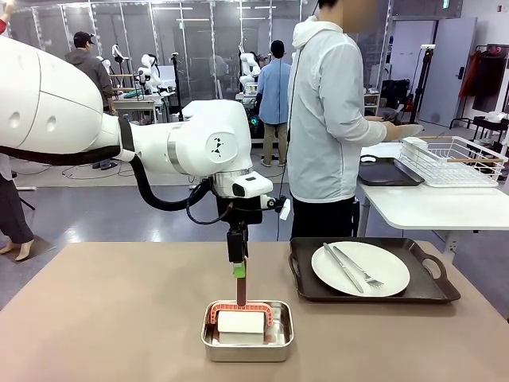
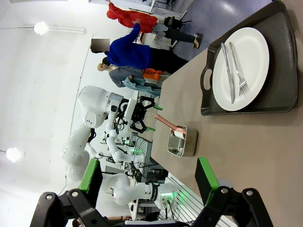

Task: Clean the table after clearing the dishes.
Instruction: Place the Lint Roller back on top of the Airtight Container, then when the right (or left) Handle tray is removed, use the right hand (or left hand) to clean the right (or left) side of the table with the Lint Roller.

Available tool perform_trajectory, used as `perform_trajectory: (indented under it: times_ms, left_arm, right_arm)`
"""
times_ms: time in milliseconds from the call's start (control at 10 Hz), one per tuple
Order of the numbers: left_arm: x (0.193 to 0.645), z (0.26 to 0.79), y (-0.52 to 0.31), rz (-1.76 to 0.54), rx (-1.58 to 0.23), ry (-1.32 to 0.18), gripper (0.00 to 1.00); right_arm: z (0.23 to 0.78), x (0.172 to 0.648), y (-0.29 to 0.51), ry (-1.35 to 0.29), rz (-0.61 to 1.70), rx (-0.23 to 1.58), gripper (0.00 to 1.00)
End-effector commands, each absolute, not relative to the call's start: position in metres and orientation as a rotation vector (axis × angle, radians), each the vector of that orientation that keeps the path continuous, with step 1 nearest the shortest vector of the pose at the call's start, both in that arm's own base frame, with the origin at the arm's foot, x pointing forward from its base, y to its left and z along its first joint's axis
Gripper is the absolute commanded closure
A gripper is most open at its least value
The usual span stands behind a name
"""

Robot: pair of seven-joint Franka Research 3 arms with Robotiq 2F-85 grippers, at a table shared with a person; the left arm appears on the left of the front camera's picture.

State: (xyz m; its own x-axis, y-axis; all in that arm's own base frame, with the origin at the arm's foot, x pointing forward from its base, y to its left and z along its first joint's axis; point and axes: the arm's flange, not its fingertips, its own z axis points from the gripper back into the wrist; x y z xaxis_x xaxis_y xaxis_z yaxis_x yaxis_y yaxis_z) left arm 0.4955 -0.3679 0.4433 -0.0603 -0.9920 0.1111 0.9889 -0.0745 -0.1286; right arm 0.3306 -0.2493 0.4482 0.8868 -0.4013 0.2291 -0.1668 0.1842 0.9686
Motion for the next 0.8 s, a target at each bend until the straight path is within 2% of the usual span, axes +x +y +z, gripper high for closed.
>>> perform_trajectory:
  times_ms: [0, 700]
  left_arm:
    - [0.4948, 0.4423, -0.3652, -1.649, -0.189, 0.023, 0.0]
    - [0.4948, 0.4423, -0.3652, -1.649, -0.189, 0.023, 0.0]
  right_arm:
    - [0.4511, 0.3287, -0.2496, -0.498, -0.167, 1.395, 0.0]
    - [0.4511, 0.3287, -0.2496, -0.498, -0.167, 1.395, 0.0]
